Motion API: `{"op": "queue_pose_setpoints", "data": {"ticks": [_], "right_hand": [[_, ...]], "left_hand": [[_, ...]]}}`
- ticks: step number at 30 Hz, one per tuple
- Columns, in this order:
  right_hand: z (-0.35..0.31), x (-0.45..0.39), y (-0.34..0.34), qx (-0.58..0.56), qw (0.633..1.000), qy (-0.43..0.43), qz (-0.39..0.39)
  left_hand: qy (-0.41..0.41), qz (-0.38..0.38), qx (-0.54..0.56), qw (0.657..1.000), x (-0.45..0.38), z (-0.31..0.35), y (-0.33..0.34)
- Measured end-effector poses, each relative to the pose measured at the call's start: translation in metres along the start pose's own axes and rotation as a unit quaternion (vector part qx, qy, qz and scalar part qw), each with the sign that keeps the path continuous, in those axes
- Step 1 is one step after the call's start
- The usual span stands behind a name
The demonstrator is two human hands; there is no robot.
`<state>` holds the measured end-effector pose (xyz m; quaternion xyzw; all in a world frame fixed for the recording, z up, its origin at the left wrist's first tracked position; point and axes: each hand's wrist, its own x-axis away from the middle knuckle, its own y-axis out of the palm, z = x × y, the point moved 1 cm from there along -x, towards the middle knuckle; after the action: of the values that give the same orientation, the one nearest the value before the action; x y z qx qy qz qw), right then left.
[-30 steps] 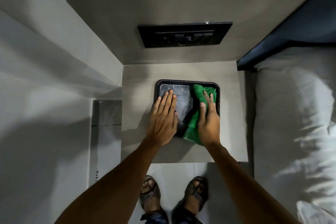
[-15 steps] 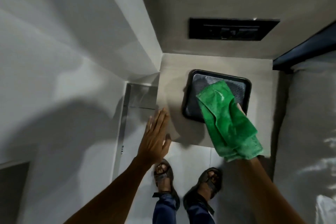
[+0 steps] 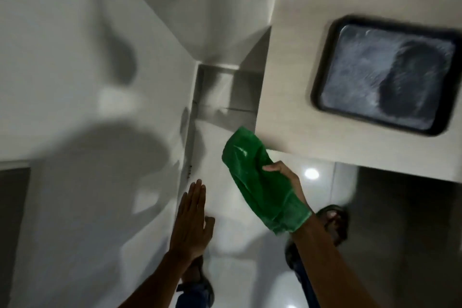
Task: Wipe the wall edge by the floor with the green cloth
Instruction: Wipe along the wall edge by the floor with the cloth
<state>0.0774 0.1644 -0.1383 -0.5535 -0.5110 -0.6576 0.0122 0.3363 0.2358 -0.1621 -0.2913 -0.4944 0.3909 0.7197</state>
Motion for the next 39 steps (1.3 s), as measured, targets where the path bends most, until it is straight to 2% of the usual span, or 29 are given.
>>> {"op": "queue_pose_setpoints", "data": {"ticks": [1,4,9,14,16,18,20,21,24,25,27,29,34,36,39], "right_hand": [[0.017,-0.018,-0.006,0.026,1.0,-0.005,0.003],[0.065,-0.076,-0.015,0.071,0.994,-0.016,0.076],[0.132,-0.173,-0.032,0.169,0.973,-0.048,0.148],[0.201,-0.275,-0.043,0.328,0.923,-0.13,0.153],[0.225,-0.307,-0.038,0.428,0.878,-0.174,0.128],[0.248,-0.331,-0.036,0.565,0.788,-0.228,0.085],[0.27,-0.347,-0.036,0.638,0.709,-0.286,0.093],[0.277,-0.351,-0.037,0.644,0.692,-0.304,0.115],[0.301,-0.351,-0.05,0.622,0.675,-0.366,0.152],[0.31,-0.345,-0.058,0.628,0.663,-0.379,0.149],[0.325,-0.326,-0.071,0.689,0.631,-0.34,0.108],[0.328,-0.309,-0.082,0.764,0.576,-0.287,0.046],[0.292,-0.318,-0.098,0.843,0.409,-0.348,-0.019],[0.288,-0.325,-0.105,0.85,0.381,-0.361,-0.036],[0.292,-0.329,-0.111,0.84,0.409,-0.354,-0.04]], "left_hand": [[-0.016,-0.011,-0.004,1.0,0.006,-0.021,0.023],[-0.079,-0.027,0.018,0.996,0.019,-0.073,0.077],[-0.085,-0.045,0.021,0.995,0.017,-0.16,0.171],[-0.128,-0.052,0.007,0.99,0.01,-0.215,0.226],[-0.132,-0.052,-0.018,0.99,0.012,-0.226,0.241],[-0.128,-0.039,-0.018,0.991,0.018,-0.232,0.252],[-0.125,-0.021,-0.022,0.992,0.022,-0.24,0.262],[-0.123,-0.011,-0.028,0.992,0.022,-0.243,0.266],[-0.12,-0.013,-0.037,0.992,0.025,-0.25,0.272],[-0.116,-0.02,-0.036,0.992,0.027,-0.253,0.272],[-0.115,-0.031,-0.021,0.993,0.034,-0.256,0.27],[-0.112,-0.029,-0.014,0.993,0.044,-0.253,0.266],[-0.168,-0.08,-0.079,0.979,0.041,-0.24,0.255],[-0.189,-0.077,-0.061,0.977,0.038,-0.238,0.263],[-0.193,-0.062,-0.036,0.979,0.033,-0.24,0.275]]}}
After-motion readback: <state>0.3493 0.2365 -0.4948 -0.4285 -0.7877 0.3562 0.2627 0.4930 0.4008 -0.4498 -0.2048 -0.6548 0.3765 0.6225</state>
